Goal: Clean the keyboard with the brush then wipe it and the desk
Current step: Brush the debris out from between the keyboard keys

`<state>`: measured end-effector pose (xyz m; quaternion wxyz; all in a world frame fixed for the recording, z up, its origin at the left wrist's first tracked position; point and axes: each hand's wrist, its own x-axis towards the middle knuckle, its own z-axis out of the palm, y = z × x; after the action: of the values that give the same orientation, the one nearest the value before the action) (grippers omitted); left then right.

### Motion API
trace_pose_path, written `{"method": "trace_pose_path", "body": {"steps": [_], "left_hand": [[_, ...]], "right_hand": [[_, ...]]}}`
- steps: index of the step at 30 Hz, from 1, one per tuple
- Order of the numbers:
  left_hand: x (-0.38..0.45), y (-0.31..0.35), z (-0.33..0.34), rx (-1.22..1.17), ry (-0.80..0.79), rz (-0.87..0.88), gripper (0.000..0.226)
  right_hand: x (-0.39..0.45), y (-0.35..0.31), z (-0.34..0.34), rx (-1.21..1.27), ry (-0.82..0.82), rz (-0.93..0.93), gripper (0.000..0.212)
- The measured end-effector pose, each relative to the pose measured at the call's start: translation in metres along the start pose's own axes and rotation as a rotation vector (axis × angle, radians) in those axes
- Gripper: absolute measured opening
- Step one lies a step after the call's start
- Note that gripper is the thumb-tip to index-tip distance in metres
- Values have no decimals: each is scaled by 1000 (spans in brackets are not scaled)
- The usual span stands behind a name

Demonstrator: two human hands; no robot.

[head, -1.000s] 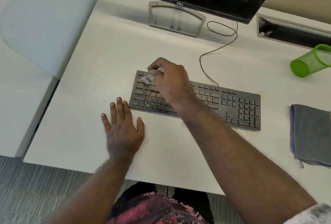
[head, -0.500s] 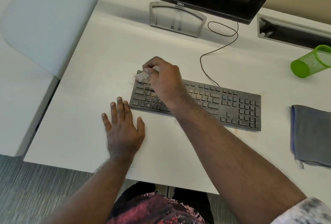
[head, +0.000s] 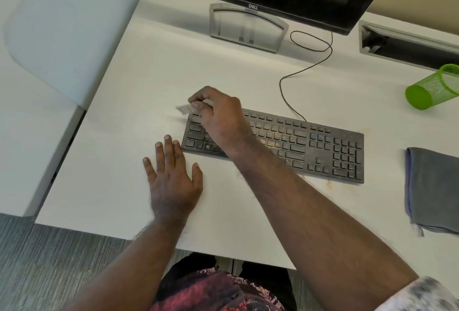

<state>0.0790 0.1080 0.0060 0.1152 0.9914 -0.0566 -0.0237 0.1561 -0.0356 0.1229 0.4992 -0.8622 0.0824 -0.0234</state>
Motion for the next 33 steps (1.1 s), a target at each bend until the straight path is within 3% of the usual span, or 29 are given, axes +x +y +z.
{"method": "trace_pose_path", "body": {"steps": [3,8,11,16,24,33], "left_hand": [[0,0,1,-7,14,-2,75],[-1,-1,2,-17,38,5,75],[-1,-1,2,-11,34,8,75],[0,0,1,-6,7,3,76],[0,0,1,-12,-1,5,76],[0,-1,0,-11,-19,5,77]], "right_hand": [[-1,-1,-20,33,89,17,11],[-4,12,-58,-151,228,106,6],[-9,19,-62,-256,186,147,7],[-10,21,-34,-147,114,107,7],[-2,23,-44,-39,282,112,11],[-12,21,-33,-141,169,88,18]]}}
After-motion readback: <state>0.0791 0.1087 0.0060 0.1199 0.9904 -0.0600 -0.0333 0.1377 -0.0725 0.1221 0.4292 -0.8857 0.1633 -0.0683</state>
